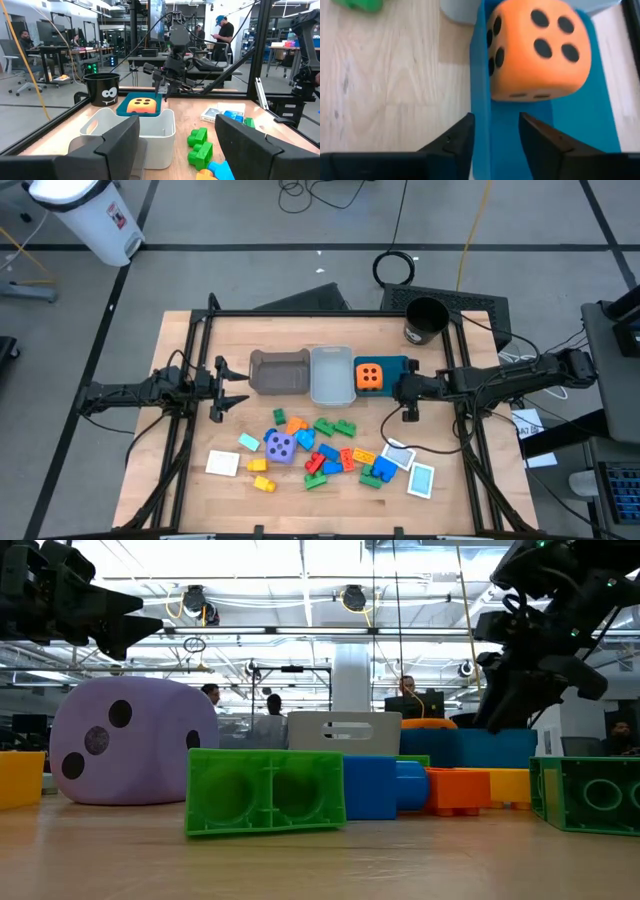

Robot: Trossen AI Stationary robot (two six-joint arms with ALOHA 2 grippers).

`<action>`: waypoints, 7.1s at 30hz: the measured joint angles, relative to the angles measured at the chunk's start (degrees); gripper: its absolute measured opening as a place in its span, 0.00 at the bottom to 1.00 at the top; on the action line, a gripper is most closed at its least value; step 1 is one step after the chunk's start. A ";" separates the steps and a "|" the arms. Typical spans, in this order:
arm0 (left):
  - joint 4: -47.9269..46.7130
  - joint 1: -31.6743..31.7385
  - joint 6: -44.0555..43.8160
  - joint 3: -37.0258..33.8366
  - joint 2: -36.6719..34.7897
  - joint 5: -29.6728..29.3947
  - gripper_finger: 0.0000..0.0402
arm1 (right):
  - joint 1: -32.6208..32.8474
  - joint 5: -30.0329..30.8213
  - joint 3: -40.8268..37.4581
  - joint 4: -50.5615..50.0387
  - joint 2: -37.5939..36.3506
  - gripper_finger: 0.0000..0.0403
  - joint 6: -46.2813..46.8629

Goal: Pick & Place Toys
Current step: Put the purple die into the blue bin

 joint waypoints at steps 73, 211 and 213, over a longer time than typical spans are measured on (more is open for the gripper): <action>0.00 0.01 0.00 0.00 0.01 0.00 0.67 | 38.67 8.94 -16.93 52.00 -16.82 0.77 10.35; -26.10 -29.79 -80.78 46.71 84.96 -11.89 0.65 | 30.09 8.43 -24.13 58.49 -18.45 0.77 14.13; -26.27 -29.77 -79.80 46.71 84.96 -12.06 0.59 | 30.09 8.43 -24.13 58.47 -18.45 0.77 14.12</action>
